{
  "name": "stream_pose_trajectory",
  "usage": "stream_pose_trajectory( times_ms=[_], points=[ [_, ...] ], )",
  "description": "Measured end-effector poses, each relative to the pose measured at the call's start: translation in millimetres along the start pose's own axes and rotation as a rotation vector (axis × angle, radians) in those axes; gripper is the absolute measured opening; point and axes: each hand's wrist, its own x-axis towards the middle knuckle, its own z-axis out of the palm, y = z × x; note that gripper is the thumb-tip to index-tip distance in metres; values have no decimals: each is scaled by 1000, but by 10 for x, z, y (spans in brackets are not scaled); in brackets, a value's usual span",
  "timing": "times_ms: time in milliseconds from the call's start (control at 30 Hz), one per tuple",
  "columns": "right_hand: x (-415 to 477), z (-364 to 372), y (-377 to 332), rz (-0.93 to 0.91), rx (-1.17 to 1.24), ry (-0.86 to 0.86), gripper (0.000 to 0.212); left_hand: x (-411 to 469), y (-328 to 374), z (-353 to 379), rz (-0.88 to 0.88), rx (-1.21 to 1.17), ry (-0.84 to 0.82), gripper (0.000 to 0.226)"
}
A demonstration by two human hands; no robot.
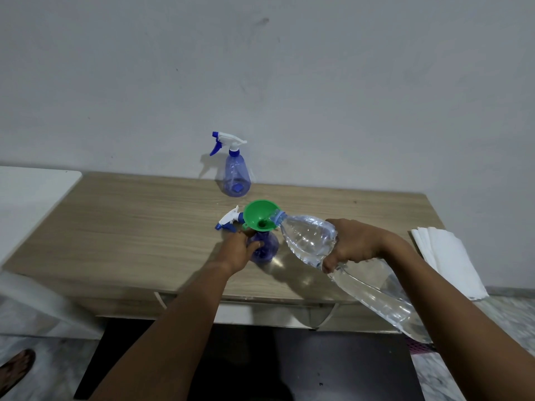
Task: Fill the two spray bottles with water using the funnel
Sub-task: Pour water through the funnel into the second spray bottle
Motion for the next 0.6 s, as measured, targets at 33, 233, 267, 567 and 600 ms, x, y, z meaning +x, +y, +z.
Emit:
stream_pose_trajectory(
  times_ms=[33,233,267,567,600],
  points=[
    [9,1,11,3,2,-1,49,1,1,3,0,15,8,35],
    [60,19,72,-44,33,14,52,44,-103,25,-25,50,-2,34],
    [66,27,80,-48,44,28,53,23,-68,13,-24,38,2,34],
    [74,26,231,-226,312,229,71,65,-113,56,-11,12,2,31],
    [64,-4,234,-256,353,268,71,68,-109,61,0,5,10,32]
  ],
)
